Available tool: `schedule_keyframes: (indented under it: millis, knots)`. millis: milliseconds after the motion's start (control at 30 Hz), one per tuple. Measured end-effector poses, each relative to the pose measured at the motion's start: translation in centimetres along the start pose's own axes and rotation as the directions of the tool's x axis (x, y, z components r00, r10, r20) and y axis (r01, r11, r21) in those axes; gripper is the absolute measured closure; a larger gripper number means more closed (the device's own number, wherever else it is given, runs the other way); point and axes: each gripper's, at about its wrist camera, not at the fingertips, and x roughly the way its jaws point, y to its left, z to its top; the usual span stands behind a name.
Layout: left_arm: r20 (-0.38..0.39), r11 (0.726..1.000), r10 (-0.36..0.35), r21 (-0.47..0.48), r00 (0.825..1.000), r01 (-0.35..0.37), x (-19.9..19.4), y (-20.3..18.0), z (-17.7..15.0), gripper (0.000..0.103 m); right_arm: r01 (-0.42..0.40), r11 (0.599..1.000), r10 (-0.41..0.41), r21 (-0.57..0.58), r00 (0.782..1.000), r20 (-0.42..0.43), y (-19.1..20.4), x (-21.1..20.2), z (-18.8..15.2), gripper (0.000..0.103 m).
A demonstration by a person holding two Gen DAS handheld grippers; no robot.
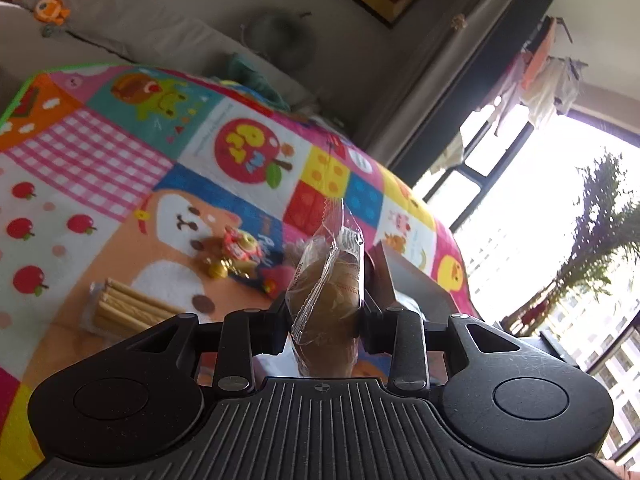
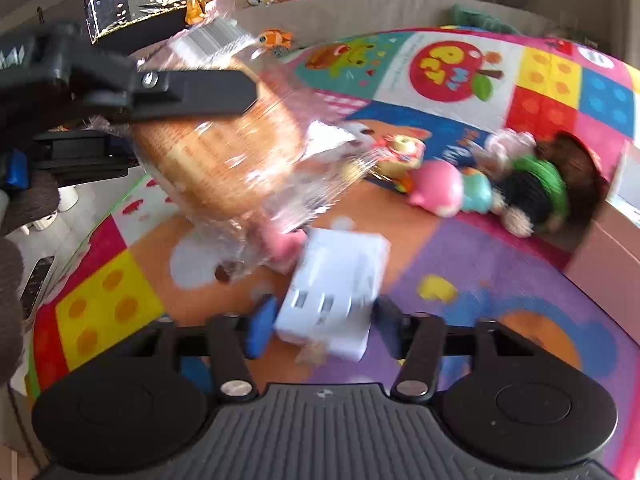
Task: Organize objects
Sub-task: 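Grasp the bagged bread roll with the left tool while the right tool grasps the white charger, then carry the bread roll into the pink box with the left tool and release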
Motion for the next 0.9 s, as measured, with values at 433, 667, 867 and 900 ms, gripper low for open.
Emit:
schedule_keyframes:
  millis: [433, 667, 867, 900]
  knots:
    - [-0.420, 0.957, -0.264, -0.005, 0.868, 0.289, 8.0, -7.5, -7.4, 0.065, 0.263, 0.940, -0.266, 0.216, 0.964, -0.016, -10.8, -10.2, -9.0, 0.055]
    - [-0.426, 0.975, -0.058, 0.170, 0.903, 0.143, 11.9, -8.9, -7.8, 0.058, 0.310, 0.928, -0.330, 0.208, 0.942, 0.066, -10.6, -10.5, -11.8, 0.027]
    - [-0.229, 0.928, 0.182, 0.360, 0.956, -0.090, 12.9, -9.8, -6.3, 0.052, 0.299, 0.922, -0.333, 0.245, 0.937, 0.110, -10.9, -11.5, -12.2, 0.017]
    - [-0.199, 0.926, 0.207, 0.357, 0.958, -0.126, 12.5, -10.0, -6.0, 0.052, 0.298, 0.920, -0.334, 0.253, 0.936, 0.111, -11.1, -11.6, -12.2, 0.017]
